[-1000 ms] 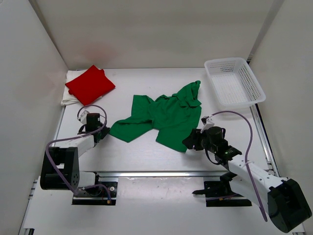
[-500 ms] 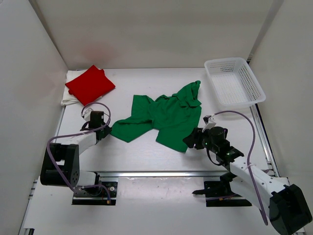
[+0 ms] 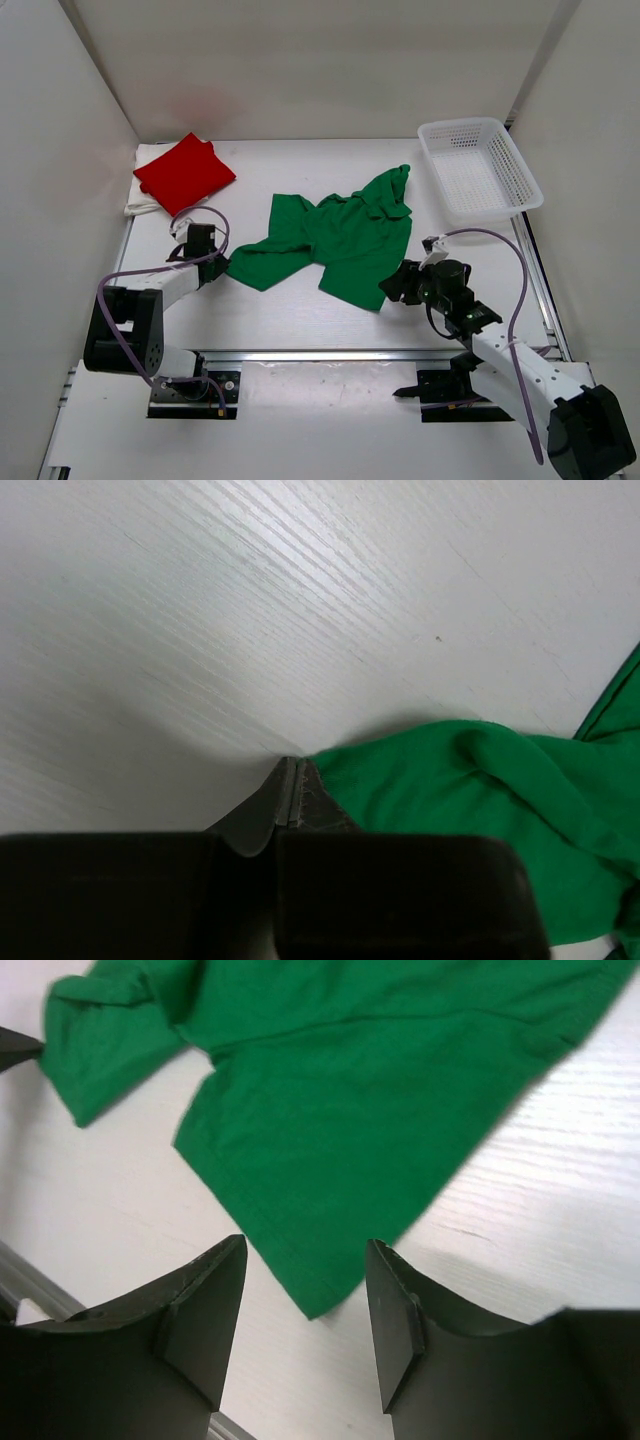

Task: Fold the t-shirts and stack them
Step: Flatten out the tshirt

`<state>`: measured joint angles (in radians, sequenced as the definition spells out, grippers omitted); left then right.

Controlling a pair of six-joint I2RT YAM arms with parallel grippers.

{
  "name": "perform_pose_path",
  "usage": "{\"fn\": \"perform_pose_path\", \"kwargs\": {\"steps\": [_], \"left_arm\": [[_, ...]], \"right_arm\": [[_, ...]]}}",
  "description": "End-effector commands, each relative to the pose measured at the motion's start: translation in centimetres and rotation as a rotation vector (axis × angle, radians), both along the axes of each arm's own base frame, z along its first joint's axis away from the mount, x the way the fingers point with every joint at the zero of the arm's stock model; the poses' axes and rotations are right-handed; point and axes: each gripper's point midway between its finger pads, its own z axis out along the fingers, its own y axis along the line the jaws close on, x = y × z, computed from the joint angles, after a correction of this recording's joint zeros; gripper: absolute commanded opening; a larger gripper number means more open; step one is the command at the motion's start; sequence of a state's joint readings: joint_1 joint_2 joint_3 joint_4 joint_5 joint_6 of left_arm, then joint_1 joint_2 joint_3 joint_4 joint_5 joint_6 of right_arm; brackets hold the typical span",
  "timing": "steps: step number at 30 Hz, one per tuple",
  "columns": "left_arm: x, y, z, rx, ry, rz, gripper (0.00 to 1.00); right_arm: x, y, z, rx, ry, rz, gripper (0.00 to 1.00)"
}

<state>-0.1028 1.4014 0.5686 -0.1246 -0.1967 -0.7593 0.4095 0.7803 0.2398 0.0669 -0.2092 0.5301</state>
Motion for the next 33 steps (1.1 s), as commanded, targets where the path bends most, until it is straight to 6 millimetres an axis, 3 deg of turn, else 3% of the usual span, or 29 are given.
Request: {"fn": "perform_pose_path", "kwargs": {"steps": [1,6,10,13,19,22,25,33], "left_arm": [[0.1,-0.9,0.9,-0.009,-0.001,-0.034,0.0],[3.5,-5.0,8.1,0.018,-0.172,-0.176,0.0],[3.5,-7.0,11.9,0.049,-0.263,-0.272,0.0],[2.7,-7.6,12.8,0.038,-0.303,-0.316,0.0],[0.7,-8.1,12.0,0.029,-0.322,-0.39,0.0],[0.1,-8.1,11.3,0.004,-0.32,-0.411,0.0],[0.0,-8.5,11.5,-0.009,-0.345,-0.43,0.0],[-0.5,-9.7,11.3,-0.041,-0.348,-0.46,0.0]], "right_arm": [[0.3,-0.9,-1.0,-0.034,0.026,-0.047,0.49],[-0.5,-1.6,-3.2,-0.122,0.13,-0.061,0.49],[-1.8,-0.4,-4.2,-0.198,0.196,-0.006,0.48],[-1.8,0.5,-4.0,-0.218,0.218,0.017,0.47],[-2.8,1.6,-4.6,-0.166,0.297,0.021,0.43],[-3.3,1.1,-5.2,-0.162,0.347,-0.016,0.39],[-3.2,0.7,-5.4,-0.137,0.37,-0.049,0.38],[-3.6,2.4,-5.8,-0.085,0.439,0.014,0.36]]}}
